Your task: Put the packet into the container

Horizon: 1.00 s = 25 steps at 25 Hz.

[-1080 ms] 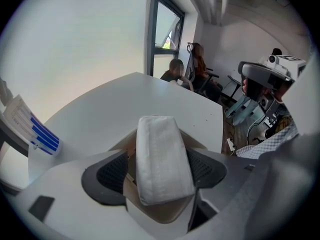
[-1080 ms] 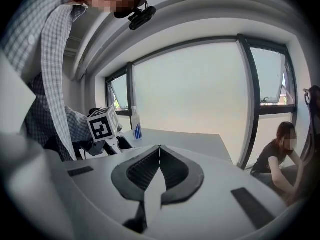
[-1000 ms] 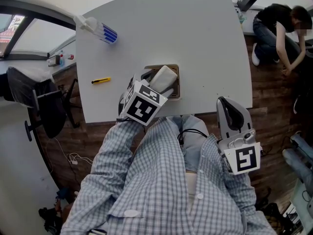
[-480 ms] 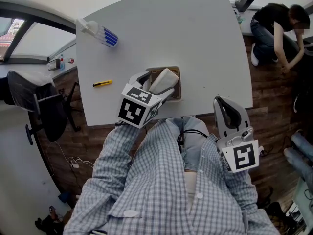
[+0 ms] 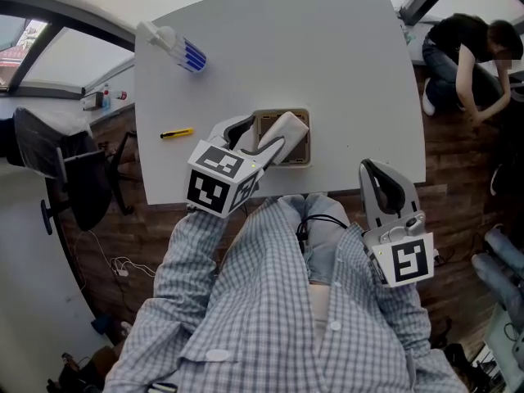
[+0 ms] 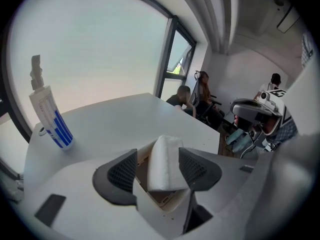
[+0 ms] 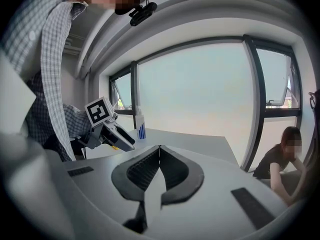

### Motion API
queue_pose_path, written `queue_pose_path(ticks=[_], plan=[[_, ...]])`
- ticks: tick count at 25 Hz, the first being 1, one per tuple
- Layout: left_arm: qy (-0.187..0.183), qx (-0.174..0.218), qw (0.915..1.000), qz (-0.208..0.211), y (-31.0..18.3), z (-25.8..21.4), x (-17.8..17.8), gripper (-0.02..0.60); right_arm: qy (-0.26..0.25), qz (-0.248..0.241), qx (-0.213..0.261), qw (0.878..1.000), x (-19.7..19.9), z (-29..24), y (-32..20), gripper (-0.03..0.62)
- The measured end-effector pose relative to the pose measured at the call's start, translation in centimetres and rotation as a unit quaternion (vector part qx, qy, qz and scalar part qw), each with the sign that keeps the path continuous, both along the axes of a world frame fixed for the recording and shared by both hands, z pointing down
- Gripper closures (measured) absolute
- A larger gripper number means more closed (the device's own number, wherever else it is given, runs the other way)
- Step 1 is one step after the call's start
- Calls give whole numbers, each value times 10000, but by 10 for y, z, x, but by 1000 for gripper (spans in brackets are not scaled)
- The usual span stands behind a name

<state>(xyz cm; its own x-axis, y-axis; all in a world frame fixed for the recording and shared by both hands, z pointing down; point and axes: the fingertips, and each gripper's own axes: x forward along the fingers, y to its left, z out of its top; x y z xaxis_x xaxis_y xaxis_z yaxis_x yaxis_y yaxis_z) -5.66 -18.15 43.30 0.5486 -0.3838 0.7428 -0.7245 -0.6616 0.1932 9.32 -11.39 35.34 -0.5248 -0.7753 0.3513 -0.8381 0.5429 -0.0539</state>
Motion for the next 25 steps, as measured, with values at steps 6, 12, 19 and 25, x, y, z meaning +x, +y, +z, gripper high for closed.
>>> queue_pose_path(ticks=[6, 12, 19, 25], plan=[[183, 488, 9979, -384, -6, -14, -16, 524, 22, -91, 31, 10000, -7, 0, 0, 582], [716, 710, 9938, -471, -5, -32, -19, 574, -206, -32, 15, 9998, -9, -4, -4, 582], [1312, 990, 9857, -368, 5, -57, -13, 574, -44, -139, 178, 9997, -13, -13, -8, 582], [1665, 1293, 9769, -344, 13, -87, -11, 574, -47, -272, 386, 9989, -18, -23, -20, 582]])
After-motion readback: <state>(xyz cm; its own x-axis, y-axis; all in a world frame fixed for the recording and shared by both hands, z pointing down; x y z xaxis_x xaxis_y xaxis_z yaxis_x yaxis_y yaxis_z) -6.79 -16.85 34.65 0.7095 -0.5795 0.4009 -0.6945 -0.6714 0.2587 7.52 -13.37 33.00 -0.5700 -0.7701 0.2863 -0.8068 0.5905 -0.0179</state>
